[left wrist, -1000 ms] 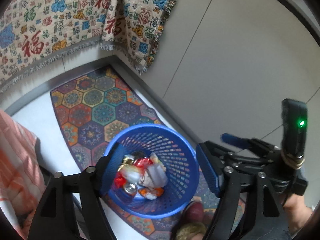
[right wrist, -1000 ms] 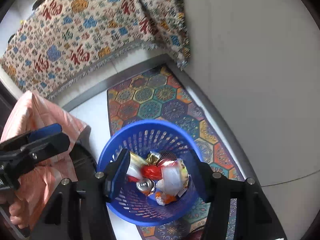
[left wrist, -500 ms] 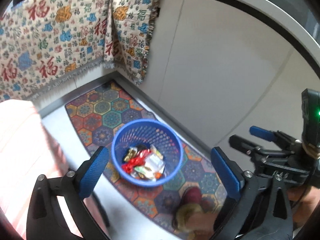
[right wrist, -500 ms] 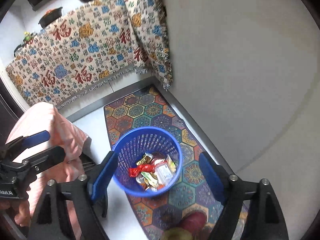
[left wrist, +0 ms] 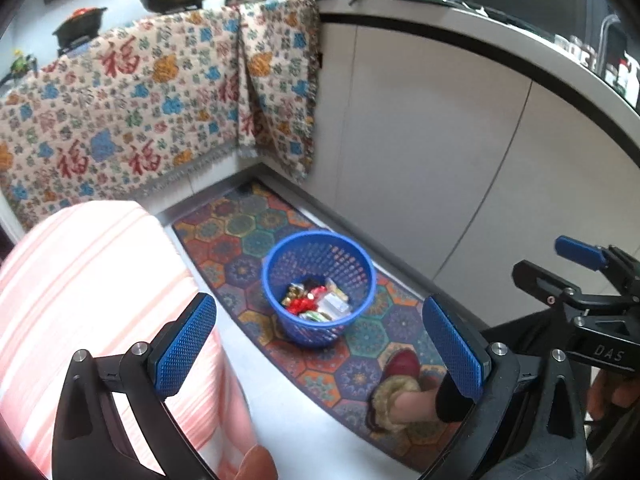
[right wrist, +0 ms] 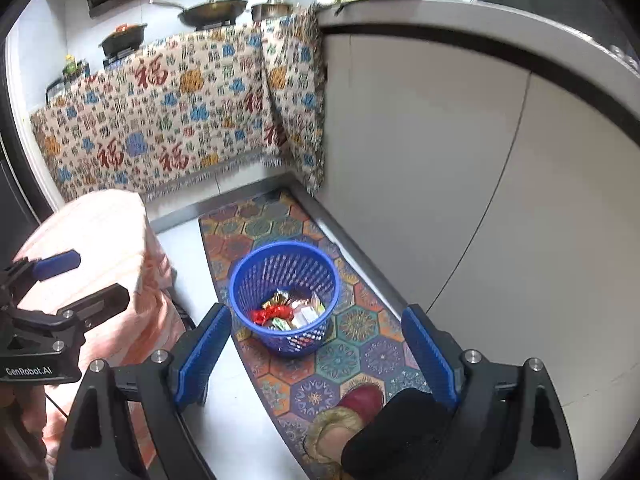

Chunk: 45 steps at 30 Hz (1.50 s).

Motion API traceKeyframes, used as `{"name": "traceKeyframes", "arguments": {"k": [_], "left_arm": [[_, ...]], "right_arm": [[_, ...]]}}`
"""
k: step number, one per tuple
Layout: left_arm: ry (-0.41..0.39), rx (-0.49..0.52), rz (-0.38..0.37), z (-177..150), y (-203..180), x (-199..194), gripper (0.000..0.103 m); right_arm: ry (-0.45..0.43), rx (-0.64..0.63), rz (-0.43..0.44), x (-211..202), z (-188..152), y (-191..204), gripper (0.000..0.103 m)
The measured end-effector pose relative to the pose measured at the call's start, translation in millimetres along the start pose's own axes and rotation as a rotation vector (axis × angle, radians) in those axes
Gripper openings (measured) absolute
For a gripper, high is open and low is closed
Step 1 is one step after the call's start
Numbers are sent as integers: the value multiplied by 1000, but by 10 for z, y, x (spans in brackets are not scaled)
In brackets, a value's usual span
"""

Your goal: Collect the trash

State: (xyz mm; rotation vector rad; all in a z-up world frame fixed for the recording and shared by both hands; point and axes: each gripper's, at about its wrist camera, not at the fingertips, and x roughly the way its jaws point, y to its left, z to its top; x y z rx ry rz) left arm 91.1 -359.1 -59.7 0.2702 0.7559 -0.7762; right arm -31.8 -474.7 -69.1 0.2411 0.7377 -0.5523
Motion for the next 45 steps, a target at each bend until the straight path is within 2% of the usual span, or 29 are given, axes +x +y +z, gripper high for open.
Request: {"name": "traceKeyframes", "arguments": {"k": [13,28,36,45], "left_arm": [[-11,14,84,-27,-12,-52,103],[-15,-6,54,-18,-22,-69,103],[-29,-7,63,-22,-52,-101,103],[-8,-2,76,-20,-60,-84,103]], "right_arm": [[-8,-12,-7,-97,44,61,89],[-1,-23,0,-63,46,61,89],[1,-25,1,-48,51,55,89],[0,-24,0,-31,45,30,89]]}}
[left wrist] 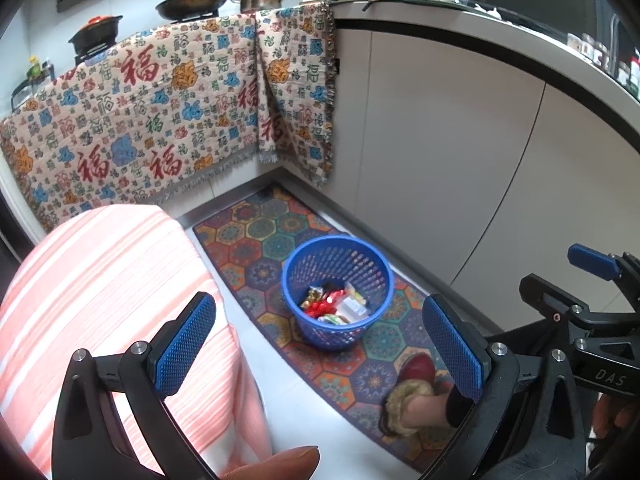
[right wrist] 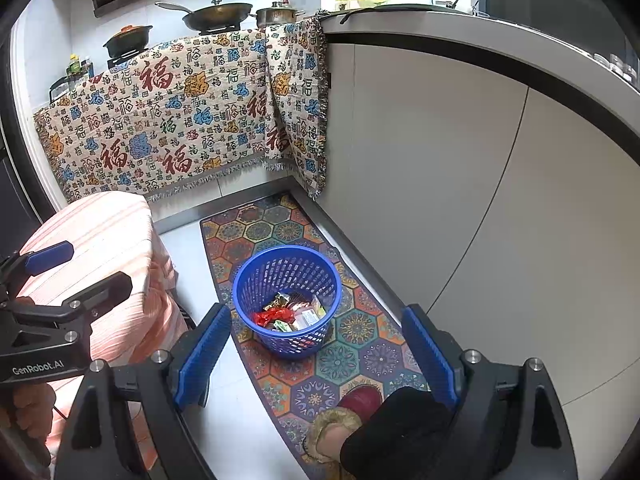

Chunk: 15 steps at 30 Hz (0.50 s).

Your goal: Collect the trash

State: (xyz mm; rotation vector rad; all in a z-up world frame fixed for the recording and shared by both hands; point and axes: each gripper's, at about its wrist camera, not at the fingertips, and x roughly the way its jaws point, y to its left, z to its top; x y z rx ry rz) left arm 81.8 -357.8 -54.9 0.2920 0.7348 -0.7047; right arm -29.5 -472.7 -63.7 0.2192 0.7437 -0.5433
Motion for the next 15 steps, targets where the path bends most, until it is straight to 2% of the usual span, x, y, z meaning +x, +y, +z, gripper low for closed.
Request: {"name": "traceKeyframes", "arguments": {"k": [15], "left_arm": [[28,-8,-5,-10,41,40,103]], "right_arm": [[2,-1,0,-2,-10,-4,89]]}}
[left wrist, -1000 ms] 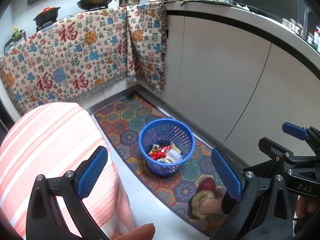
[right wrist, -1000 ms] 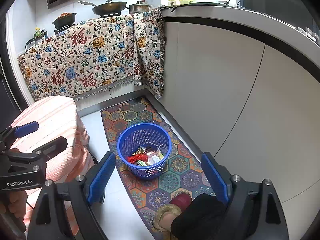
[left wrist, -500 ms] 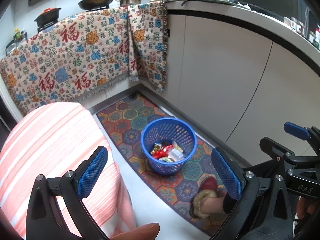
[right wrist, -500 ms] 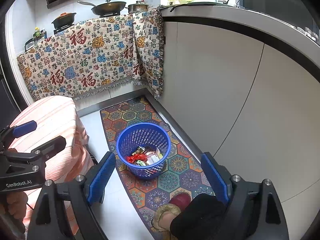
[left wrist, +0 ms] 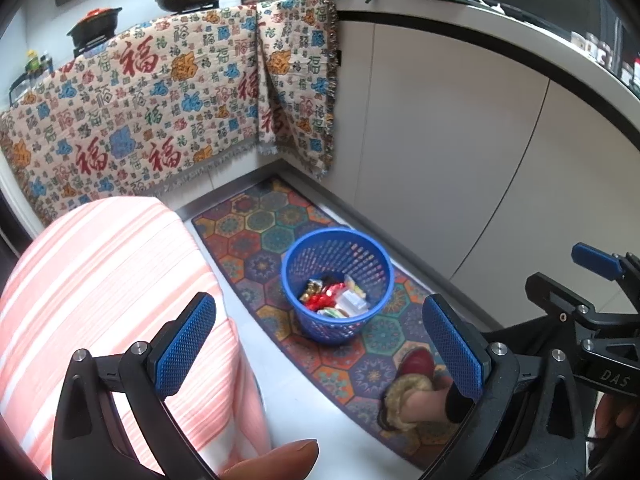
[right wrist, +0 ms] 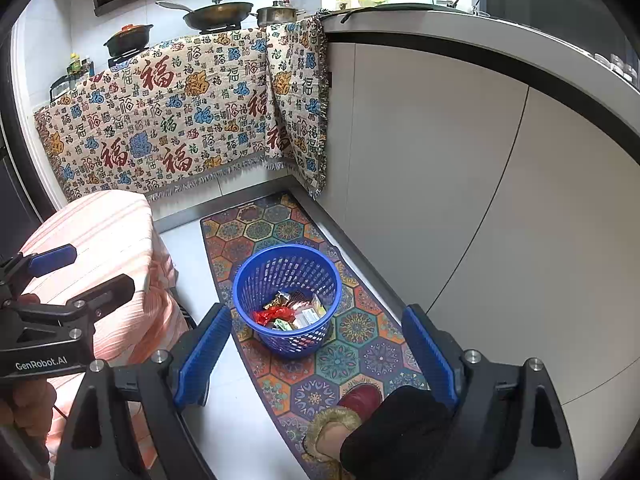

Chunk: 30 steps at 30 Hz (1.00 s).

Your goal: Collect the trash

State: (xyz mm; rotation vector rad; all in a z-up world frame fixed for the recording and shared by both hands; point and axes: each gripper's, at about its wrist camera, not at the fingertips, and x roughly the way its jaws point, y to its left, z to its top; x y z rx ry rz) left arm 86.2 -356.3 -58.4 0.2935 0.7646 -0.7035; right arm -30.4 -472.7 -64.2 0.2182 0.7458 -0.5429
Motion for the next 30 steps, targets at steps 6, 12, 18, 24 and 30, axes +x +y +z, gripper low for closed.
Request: {"name": "traceKeyframes", "arguments": {"k": [6,12,18,24,30], "left_arm": [[1,-2,4,6,10,8,103],[2,-5,13,5,25,11,103],[5,-9,13,10,40,15,103],[6,-10,14,16,40,17,103],[17,-21,13,21,28,57,103]], "right_arm": [[0,-3,-1,-1,-18,-2,89],[2,-3,-1,1,-39,8,89],[3,-7,2,-11,-62,38,89],[4,-8,0,-17,-69,49,89],[9,-12,4,25,-28,20,89]]}}
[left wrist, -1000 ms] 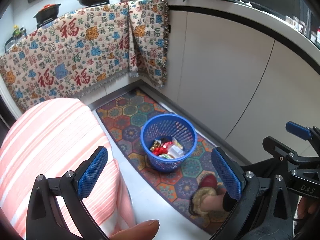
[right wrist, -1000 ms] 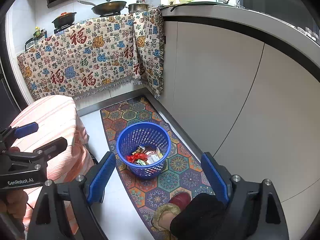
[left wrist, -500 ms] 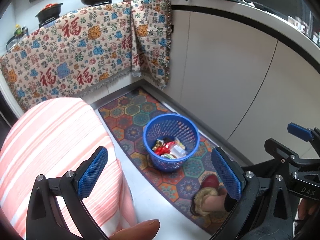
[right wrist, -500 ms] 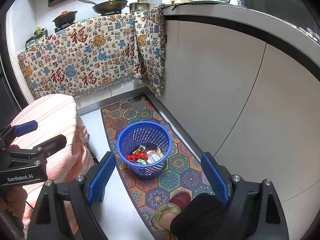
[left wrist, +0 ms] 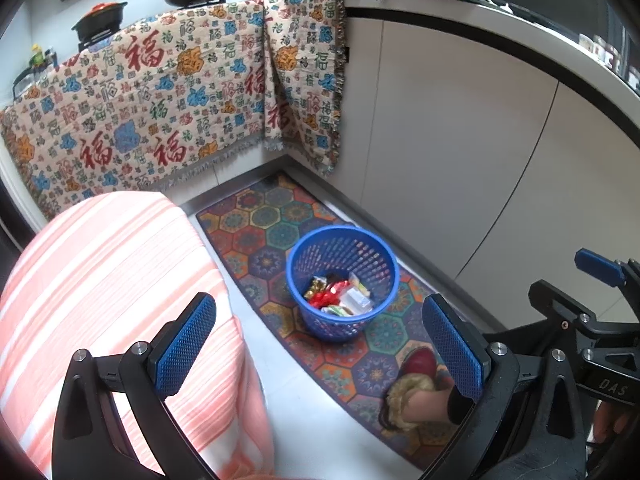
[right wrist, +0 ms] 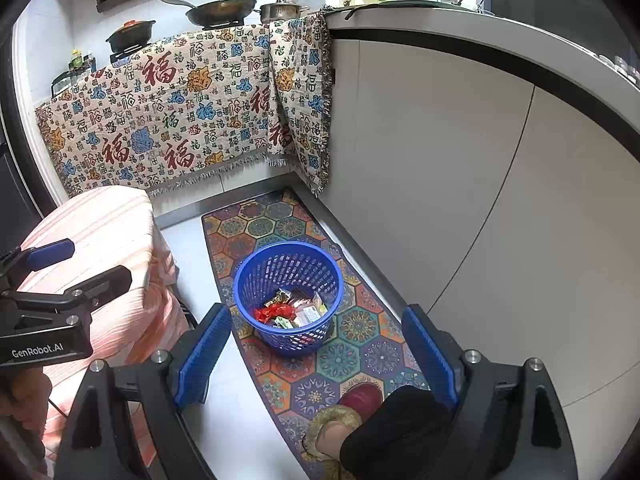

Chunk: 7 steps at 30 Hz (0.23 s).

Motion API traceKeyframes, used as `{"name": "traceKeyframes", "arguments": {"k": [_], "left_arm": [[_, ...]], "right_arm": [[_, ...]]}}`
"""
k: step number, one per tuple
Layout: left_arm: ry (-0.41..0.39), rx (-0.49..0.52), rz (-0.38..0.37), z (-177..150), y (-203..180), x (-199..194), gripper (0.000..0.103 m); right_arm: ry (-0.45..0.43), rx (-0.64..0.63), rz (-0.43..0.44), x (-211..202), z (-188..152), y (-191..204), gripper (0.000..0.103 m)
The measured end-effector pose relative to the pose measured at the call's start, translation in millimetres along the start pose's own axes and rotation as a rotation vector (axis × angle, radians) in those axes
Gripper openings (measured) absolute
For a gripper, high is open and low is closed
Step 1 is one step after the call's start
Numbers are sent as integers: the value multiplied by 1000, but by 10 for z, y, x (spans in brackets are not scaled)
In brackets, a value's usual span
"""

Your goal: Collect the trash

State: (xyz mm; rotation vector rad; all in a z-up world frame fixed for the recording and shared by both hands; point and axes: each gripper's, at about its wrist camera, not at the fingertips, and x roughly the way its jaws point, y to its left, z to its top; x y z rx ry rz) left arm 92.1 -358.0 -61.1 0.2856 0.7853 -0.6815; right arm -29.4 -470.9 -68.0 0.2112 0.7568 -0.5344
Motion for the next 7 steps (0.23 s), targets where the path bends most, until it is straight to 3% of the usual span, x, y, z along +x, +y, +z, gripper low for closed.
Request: {"name": "traceKeyframes", "arguments": {"k": [7], "left_arm": [[-24,-12,18,-30,-15,-22,103]], "right_arm": [[5,4,-1,30,8,-43,89]]}}
